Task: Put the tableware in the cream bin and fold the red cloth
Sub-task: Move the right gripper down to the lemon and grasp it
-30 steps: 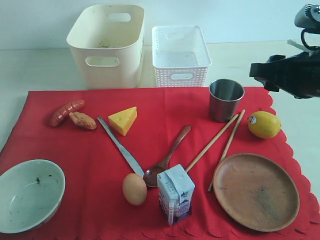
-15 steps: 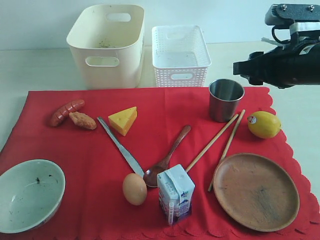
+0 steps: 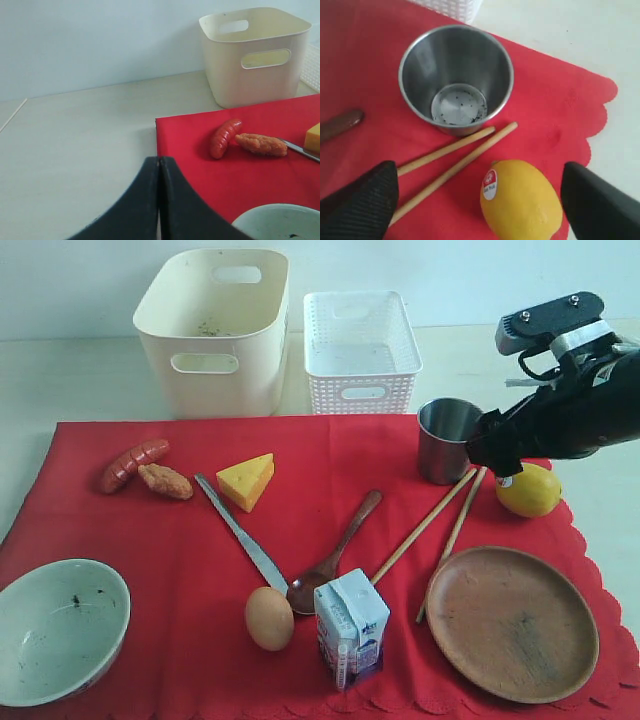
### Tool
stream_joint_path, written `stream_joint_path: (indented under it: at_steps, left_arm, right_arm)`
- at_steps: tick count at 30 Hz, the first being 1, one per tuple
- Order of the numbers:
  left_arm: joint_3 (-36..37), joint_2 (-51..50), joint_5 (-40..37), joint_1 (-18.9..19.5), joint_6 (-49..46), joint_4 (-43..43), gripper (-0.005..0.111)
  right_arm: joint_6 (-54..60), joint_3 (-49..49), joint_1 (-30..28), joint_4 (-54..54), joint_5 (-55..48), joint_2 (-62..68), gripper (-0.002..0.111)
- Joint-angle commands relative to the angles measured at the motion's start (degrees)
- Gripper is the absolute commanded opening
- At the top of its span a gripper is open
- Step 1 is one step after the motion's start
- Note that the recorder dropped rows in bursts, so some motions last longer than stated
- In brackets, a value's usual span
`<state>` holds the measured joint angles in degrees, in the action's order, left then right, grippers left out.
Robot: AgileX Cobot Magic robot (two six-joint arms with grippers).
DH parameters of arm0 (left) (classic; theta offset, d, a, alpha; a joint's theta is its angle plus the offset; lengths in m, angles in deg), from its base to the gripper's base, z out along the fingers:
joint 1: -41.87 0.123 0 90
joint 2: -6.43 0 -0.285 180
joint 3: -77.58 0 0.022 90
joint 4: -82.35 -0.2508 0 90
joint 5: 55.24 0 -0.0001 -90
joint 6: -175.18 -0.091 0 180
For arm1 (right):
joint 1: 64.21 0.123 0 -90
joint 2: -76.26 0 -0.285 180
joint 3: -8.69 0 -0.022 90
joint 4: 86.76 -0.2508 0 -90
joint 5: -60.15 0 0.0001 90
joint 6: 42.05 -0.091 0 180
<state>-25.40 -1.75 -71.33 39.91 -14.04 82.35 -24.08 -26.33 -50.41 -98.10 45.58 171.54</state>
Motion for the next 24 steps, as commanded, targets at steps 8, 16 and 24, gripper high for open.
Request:
stream_joint_path:
  at_steps: [8,16,24]
  left_arm:
    - [0.20,0.40,0.35,0.10,0.21,0.00,0.000]
    - [0.20,0.40,0.35,0.10,0.33,0.00,0.000]
    - [0.20,0.40,0.35,0.10,0.23,0.00,0.000]
  right_arm:
    - [0.39,0.46,-4.63,1.58,2.56,7.81,0.084]
    - [2.94,0.46,-4.63,1.58,6.98,15.04,0.082]
    - [2.96,0.46,-4.63,1.58,6.90,15.60,0.023]
